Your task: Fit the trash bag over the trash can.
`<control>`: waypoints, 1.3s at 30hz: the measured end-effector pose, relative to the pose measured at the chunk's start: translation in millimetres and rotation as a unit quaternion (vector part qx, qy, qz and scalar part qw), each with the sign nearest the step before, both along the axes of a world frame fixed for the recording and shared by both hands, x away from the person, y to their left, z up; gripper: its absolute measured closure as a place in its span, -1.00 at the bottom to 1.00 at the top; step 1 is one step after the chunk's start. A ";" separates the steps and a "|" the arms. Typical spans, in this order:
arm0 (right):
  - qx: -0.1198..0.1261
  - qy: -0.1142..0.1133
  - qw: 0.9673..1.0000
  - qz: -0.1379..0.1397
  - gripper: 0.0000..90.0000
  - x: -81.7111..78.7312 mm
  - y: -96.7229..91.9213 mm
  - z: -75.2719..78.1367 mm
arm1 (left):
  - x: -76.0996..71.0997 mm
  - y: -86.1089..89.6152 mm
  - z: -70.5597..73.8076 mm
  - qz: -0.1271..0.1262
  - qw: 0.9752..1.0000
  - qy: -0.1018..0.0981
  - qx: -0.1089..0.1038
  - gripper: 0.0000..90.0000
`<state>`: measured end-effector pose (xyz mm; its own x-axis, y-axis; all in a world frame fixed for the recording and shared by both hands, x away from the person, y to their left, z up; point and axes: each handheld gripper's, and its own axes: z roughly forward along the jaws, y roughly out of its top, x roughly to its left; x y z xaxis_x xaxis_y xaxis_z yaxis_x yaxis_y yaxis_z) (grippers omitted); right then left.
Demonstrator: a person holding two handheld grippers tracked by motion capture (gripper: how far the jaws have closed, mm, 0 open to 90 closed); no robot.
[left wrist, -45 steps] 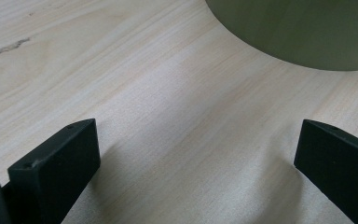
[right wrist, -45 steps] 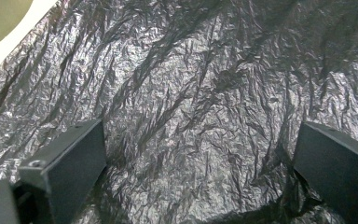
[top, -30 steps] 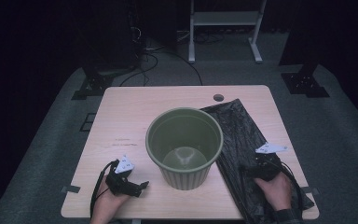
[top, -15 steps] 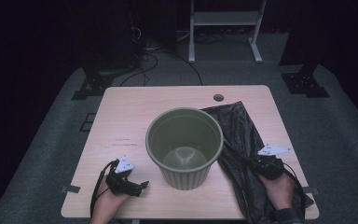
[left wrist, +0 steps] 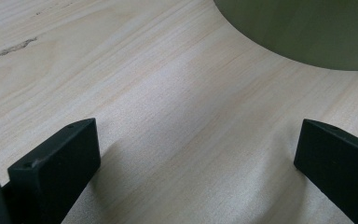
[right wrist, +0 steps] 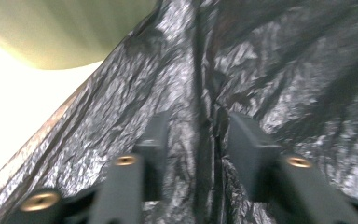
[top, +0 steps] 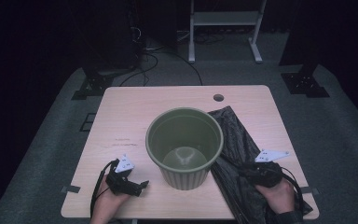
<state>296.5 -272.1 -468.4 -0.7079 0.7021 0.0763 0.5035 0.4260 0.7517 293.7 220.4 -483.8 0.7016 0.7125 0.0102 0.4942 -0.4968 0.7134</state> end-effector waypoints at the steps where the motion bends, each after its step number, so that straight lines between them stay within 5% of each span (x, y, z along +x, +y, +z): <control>1: -0.004 -0.009 1.000 -0.017 -0.01 -1.4 -2.0 4.0 | 0.1 0.0 0.0 0.000 1.000 0.000 0.000 -1.00; 7: -0.012 0.000 0.995 -0.096 -0.64 7.7 -22.4 10.4 | 0.1 0.0 0.0 0.000 1.000 0.000 0.000 -1.00; 16: -0.031 0.026 0.991 -0.130 -0.77 33.8 -38.8 0.5 | 0.3 0.0 0.0 0.000 1.000 0.000 0.000 -1.00; 22: -0.035 0.045 0.990 -0.132 -0.78 40.5 -43.3 -8.4 | 0.3 0.0 0.0 0.000 1.000 0.000 0.000 -1.00; 28: -0.031 0.048 0.992 -0.114 -0.78 38.0 -36.4 -9.5 | 0.3 0.0 0.0 0.000 1.000 0.000 0.000 -1.00; 39: 0.013 0.066 0.996 -0.057 -0.78 35.6 -6.0 -9.3 | 0.3 0.0 0.0 0.000 1.000 0.000 0.000 -1.00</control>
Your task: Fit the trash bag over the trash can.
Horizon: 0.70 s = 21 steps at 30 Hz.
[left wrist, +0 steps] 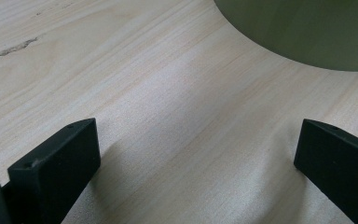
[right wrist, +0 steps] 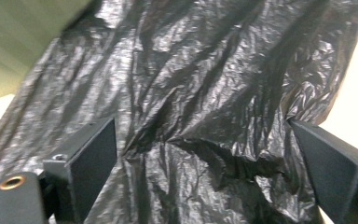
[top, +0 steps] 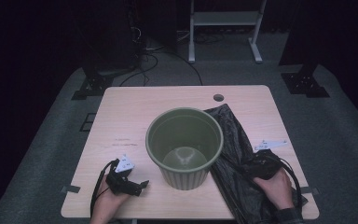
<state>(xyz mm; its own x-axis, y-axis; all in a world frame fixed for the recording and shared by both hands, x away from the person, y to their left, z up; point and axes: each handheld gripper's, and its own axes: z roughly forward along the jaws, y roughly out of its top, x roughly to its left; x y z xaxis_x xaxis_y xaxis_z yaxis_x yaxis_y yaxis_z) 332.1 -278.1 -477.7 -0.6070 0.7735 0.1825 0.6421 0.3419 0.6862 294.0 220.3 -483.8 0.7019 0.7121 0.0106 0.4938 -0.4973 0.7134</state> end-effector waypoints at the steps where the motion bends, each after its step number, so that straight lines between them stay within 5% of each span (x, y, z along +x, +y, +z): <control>1: 0.003 0.000 1.000 0.004 -0.79 0.2 2.5 0.1 | 0.0 0.0 0.0 0.000 1.000 0.000 0.000 -1.00; 21: 0.026 -0.011 0.999 0.042 -0.79 15.8 61.9 6.2 | 0.0 0.0 0.0 0.000 1.000 0.000 0.000 -1.00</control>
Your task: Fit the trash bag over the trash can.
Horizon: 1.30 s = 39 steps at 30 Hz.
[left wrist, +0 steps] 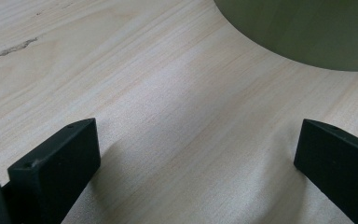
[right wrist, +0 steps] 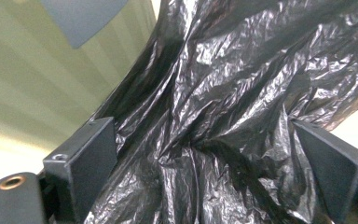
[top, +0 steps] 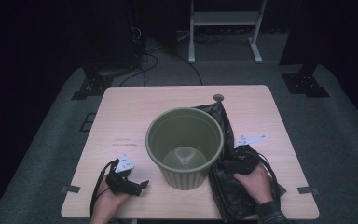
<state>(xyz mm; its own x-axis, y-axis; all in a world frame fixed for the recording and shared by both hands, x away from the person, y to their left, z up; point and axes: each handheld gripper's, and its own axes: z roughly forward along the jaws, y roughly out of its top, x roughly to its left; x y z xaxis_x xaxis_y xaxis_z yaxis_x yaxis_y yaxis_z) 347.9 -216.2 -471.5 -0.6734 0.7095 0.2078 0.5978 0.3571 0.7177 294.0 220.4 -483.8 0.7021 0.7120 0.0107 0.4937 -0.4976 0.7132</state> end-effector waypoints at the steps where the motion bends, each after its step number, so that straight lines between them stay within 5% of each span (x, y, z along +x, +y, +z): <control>1: 0.000 0.002 1.000 -0.001 -0.79 1.1 3.1 -1.4 | 0.0 0.0 0.0 0.000 1.000 0.000 0.000 -1.00; 11: -0.025 -0.018 0.999 -0.010 -0.78 3.3 23.2 -10.0 | 0.0 0.0 0.0 0.000 1.000 0.000 0.000 -1.00; 19: -0.082 -0.053 0.995 -0.025 -0.64 -3.8 34.6 -10.9 | -0.1 0.0 0.0 0.000 1.000 0.000 0.000 -1.00; 23: -0.079 -0.057 0.995 -0.033 -0.54 -4.4 33.3 -10.9 | -0.1 0.0 0.0 0.000 1.000 0.000 0.000 -1.00; 27: -0.073 -0.064 0.995 -0.036 -0.25 -5.8 29.6 -10.5 | 0.0 0.0 0.0 0.000 1.000 0.000 0.000 -1.00; 35: -0.061 -0.070 0.996 -0.011 0.88 -13.3 20.4 -9.2 | -0.1 0.0 0.0 0.000 1.000 0.000 0.000 -1.00; 39: -0.046 -0.049 0.998 0.006 0.97 -14.5 12.9 -8.4 | 0.0 0.0 0.0 0.000 1.000 0.000 0.000 -1.00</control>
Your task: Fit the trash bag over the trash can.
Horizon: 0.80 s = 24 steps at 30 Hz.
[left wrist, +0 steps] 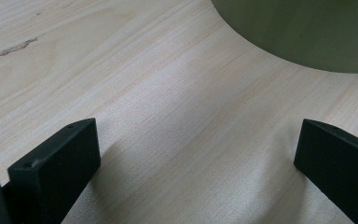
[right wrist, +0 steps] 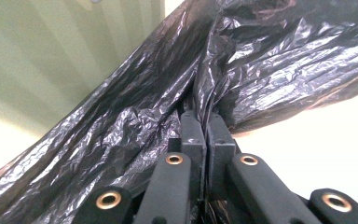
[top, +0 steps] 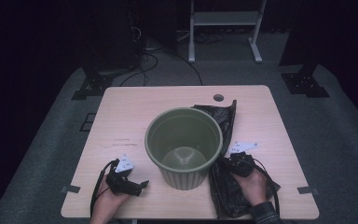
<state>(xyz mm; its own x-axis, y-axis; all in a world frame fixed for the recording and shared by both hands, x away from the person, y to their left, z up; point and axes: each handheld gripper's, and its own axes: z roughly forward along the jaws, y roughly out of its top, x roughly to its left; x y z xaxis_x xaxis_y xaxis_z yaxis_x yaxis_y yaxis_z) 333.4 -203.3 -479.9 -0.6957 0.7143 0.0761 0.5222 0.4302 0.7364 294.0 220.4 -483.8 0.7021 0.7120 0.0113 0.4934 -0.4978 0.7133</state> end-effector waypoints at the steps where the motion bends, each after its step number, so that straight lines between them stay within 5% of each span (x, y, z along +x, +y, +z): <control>1: 0.007 0.010 1.000 0.001 0.97 0.4 -2.7 0.1 | 0.0 0.0 0.0 0.000 1.000 0.000 0.000 -1.00; 5: 0.023 0.029 0.999 0.008 0.97 -1.2 -10.1 1.8 | 0.0 0.0 0.0 0.000 1.000 0.000 0.000 -1.00; 15: 0.046 0.020 0.996 0.068 0.97 -19.4 -13.9 29.4 | 0.0 0.0 0.0 0.000 1.000 0.000 0.000 -1.00; 24: 0.074 -0.001 0.988 0.136 0.97 -37.7 -20.8 57.8 | 0.0 0.0 0.0 0.000 1.000 0.000 0.000 -1.00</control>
<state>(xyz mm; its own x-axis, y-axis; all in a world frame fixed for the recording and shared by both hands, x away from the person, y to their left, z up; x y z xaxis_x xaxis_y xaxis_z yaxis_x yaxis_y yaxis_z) 295.7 -224.2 -422.0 -0.8606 0.4824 0.1630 0.3999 0.4424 0.8027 294.0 220.4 -483.7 0.7021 0.7120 0.0113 0.4935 -0.4980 0.7131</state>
